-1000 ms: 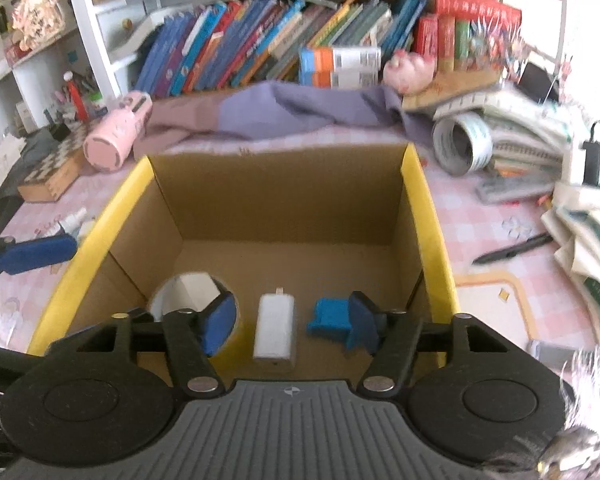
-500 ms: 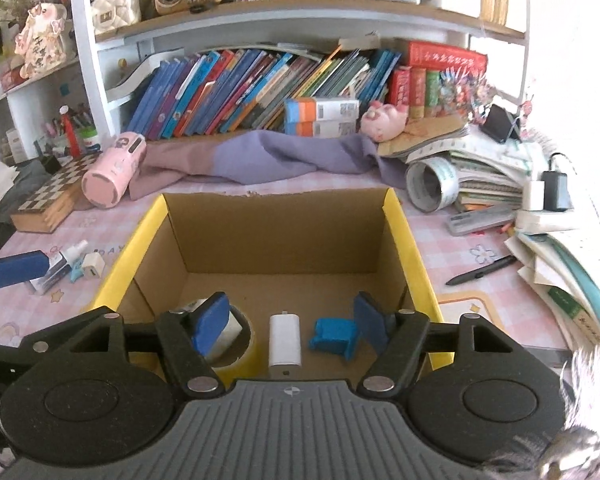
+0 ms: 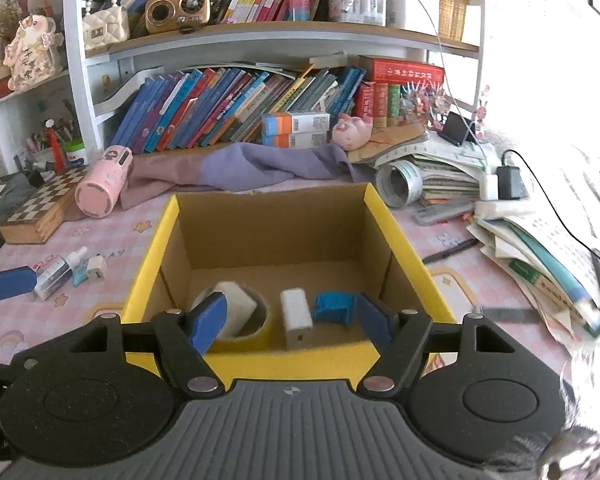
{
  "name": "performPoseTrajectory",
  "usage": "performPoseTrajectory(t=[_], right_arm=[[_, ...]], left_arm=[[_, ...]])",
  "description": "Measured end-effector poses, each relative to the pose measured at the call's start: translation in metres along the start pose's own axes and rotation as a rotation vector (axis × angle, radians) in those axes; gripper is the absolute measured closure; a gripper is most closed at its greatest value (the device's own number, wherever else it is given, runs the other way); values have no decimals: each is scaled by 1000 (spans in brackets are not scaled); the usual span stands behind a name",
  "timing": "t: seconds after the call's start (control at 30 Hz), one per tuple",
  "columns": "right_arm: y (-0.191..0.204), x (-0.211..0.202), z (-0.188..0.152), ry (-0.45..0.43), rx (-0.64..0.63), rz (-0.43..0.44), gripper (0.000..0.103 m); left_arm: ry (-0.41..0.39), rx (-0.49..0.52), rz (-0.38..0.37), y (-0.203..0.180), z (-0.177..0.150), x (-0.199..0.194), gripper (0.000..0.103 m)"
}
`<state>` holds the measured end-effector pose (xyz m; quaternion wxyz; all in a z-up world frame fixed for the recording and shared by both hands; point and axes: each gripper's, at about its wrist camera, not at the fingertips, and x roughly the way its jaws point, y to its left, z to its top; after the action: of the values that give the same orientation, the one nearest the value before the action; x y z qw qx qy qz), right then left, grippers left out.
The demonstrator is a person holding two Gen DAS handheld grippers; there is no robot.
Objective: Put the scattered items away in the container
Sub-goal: 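Withdraw both open tools from the box back toward the remaining items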
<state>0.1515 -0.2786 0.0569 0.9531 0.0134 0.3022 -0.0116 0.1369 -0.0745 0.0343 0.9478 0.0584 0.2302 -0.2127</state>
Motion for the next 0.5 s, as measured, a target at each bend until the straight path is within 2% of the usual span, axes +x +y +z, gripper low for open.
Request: performPoseTrajectory(t=[0.27, 0.5], right_arm=[[29, -30, -25, 1, 28, -34, 31], [56, -48, -45, 2, 52, -39, 30]], left_arm=[[12, 24, -35, 14, -15, -31, 14], [27, 38, -32, 31, -30, -55, 14]])
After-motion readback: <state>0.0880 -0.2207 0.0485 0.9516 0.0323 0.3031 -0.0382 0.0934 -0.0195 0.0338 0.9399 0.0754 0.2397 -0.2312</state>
